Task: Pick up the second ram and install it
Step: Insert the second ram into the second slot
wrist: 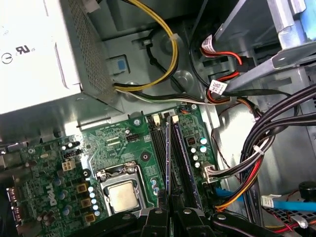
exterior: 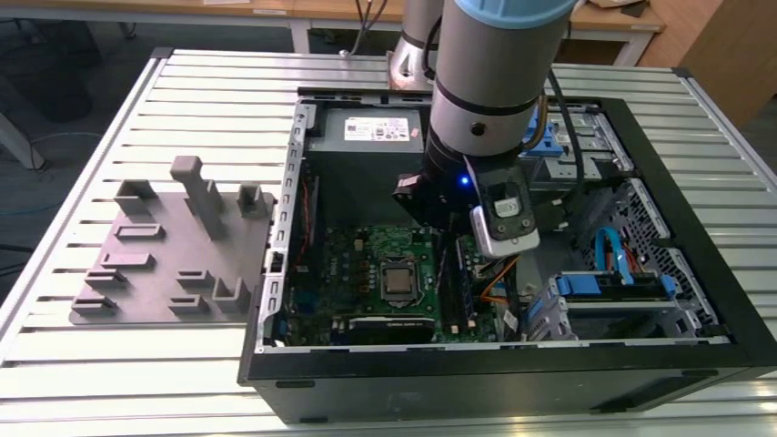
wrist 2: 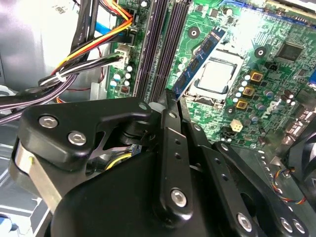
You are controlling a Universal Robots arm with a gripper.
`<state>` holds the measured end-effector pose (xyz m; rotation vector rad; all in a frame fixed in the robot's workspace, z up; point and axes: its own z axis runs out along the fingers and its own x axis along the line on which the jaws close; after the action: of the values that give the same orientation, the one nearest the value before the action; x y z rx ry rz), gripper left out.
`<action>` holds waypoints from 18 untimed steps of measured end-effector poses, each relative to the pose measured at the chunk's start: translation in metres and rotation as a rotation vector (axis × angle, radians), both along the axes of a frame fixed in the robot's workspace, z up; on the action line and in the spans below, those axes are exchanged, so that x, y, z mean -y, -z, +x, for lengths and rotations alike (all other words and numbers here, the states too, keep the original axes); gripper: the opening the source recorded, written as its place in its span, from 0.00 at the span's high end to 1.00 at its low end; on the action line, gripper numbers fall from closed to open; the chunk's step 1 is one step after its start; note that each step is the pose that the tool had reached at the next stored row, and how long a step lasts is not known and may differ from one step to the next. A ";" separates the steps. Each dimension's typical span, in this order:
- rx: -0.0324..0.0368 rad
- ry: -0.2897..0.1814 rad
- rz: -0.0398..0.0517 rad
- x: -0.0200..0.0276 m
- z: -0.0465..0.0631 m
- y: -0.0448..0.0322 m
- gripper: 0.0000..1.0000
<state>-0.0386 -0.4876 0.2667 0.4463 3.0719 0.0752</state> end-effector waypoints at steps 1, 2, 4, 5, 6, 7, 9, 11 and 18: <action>0.0000 0.000 0.0000 0.0000 0.000 0.0000 0.89; 0.0000 -0.001 0.0000 0.0000 0.000 0.0000 0.89; 0.0000 -0.030 0.0000 0.0000 0.000 0.0003 0.89; 0.0000 -0.048 0.0001 0.0000 0.000 0.0005 0.89; 0.0000 -0.066 0.0001 0.0000 0.000 0.0008 0.89; 0.0000 -0.085 0.0000 0.0000 0.000 0.0010 0.89; 0.0000 -0.122 0.0000 0.0000 0.000 0.0017 0.89; 0.0000 -0.158 0.0000 0.0000 0.000 0.0022 0.89; 0.0000 -0.286 0.0000 0.0000 0.000 0.0039 0.89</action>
<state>-0.0386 -0.4876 0.2628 0.0045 3.1112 0.0826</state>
